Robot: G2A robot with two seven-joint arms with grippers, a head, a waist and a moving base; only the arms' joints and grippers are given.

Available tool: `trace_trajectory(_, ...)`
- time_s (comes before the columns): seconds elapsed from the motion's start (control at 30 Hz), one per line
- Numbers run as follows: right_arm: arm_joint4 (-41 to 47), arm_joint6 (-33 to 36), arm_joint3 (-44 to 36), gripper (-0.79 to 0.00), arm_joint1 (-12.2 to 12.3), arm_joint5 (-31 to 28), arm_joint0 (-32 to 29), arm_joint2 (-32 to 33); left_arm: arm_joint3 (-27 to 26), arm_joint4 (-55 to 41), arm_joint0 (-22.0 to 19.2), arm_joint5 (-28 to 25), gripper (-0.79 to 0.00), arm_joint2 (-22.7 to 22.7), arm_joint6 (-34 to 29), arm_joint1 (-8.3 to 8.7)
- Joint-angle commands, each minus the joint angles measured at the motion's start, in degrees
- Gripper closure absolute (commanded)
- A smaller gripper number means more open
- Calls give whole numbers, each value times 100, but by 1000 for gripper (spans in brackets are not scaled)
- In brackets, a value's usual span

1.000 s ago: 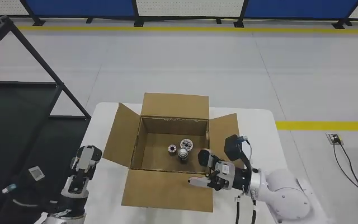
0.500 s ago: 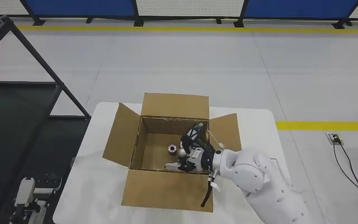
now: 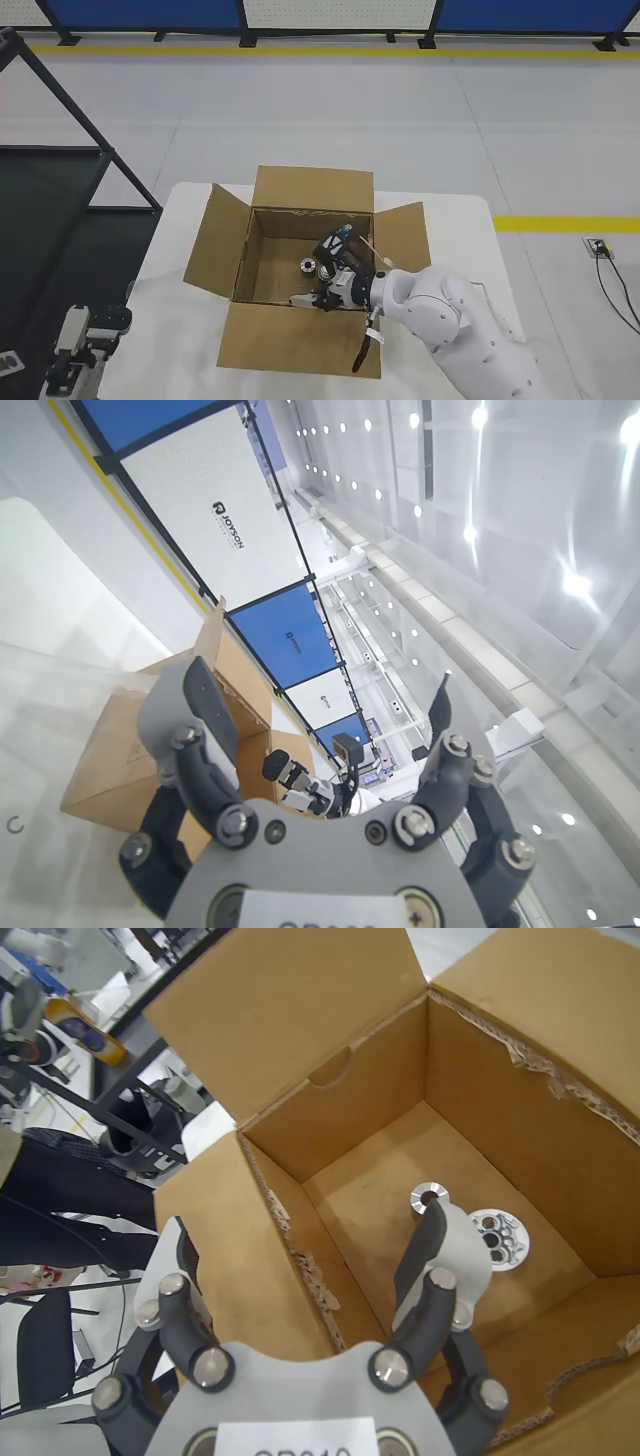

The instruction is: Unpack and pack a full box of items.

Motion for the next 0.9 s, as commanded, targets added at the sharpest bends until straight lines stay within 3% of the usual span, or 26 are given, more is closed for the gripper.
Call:
trace_trajectory(0.0, -315, -30, 192, -785, -67, 547, 202, -194, -3, 42, -125, 262, -785, 75, 51, 3)
trace_trajectory(0.07, -744, -10, 368, -785, -150, 1194, 375, -440, 22, 50, -252, 480, -785, 134, 184, 0)
trace_trajectory(0.3, -825, 381, 1126, -785, -373, 1375, 858, -923, 126, 421, -499, 1089, -785, 340, 461, -3)
trace_trajectory(0.73, -1353, 821, 1625, -785, -643, 1849, 1144, -1383, 85, 525, -601, 1067, -785, 592, 667, -23)
trace_trajectory(0.87, -1381, 857, 1727, -422, -684, 1834, 1139, -1367, 85, 525, -601, 1067, -785, 592, 667, -23)
